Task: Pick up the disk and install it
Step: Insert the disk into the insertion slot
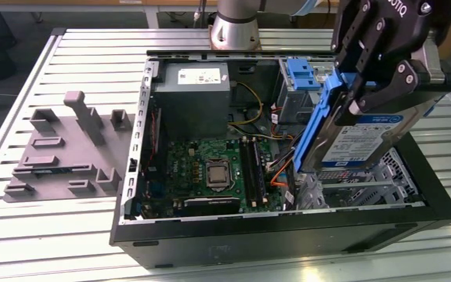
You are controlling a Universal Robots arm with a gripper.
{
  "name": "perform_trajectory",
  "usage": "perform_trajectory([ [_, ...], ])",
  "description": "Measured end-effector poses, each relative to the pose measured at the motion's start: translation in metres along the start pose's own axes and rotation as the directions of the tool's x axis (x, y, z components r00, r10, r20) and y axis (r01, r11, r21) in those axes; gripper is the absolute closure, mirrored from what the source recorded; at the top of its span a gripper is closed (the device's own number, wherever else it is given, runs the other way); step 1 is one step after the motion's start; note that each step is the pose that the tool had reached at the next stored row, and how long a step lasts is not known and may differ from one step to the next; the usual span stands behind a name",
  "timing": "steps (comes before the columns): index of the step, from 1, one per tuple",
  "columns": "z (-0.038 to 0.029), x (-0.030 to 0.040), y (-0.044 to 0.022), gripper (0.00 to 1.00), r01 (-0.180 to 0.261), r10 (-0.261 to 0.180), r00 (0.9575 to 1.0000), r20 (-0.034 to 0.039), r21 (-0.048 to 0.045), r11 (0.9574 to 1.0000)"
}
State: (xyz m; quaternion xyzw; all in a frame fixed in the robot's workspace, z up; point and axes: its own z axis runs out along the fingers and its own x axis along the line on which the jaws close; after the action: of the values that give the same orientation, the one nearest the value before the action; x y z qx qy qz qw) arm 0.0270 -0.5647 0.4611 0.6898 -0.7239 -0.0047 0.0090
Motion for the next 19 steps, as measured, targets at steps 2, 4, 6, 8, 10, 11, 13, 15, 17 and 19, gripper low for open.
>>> perform_trajectory([
  [2,0.0004,0.0014,-0.0014,0.64,0.000,0.000,1.0000,-0.0001,0.0000,1.0000],
  [4,0.0012,0.0016,-0.0041,0.64,0.000,0.000,1.0000,-0.0001,0.0000,1.0000],
  [6,0.0021,0.0018,-0.0076,0.64,0.000,0.000,1.0000,-0.0001,0.0000,1.0000],
  [8,0.0024,0.0018,-0.0097,0.64,0.000,0.000,1.0000,-0.0002,-0.0001,1.0000],
  [10,0.0024,0.0018,-0.0097,0.64,0.000,0.000,1.0000,-0.0003,-0.0001,1.0000],
  [11,0.0024,0.0018,-0.0097,0.64,0.000,0.000,1.0000,-0.0002,-0.0001,1.0000],
  [13,0.0025,0.0018,-0.0098,0.64,0.000,0.000,1.0000,-0.0001,-0.0001,1.0000],
  [15,0.0025,0.0018,-0.0099,0.64,0.000,0.000,1.0000,-0.0001,0.0000,1.0000],
  [17,0.0025,0.0018,-0.0108,0.64,0.000,0.000,1.0000,0.0000,0.0000,1.0000],
  [19,0.0027,0.0018,-0.0128,0.64,0.000,0.000,1.0000,0.0001,0.0000,1.0000],
])
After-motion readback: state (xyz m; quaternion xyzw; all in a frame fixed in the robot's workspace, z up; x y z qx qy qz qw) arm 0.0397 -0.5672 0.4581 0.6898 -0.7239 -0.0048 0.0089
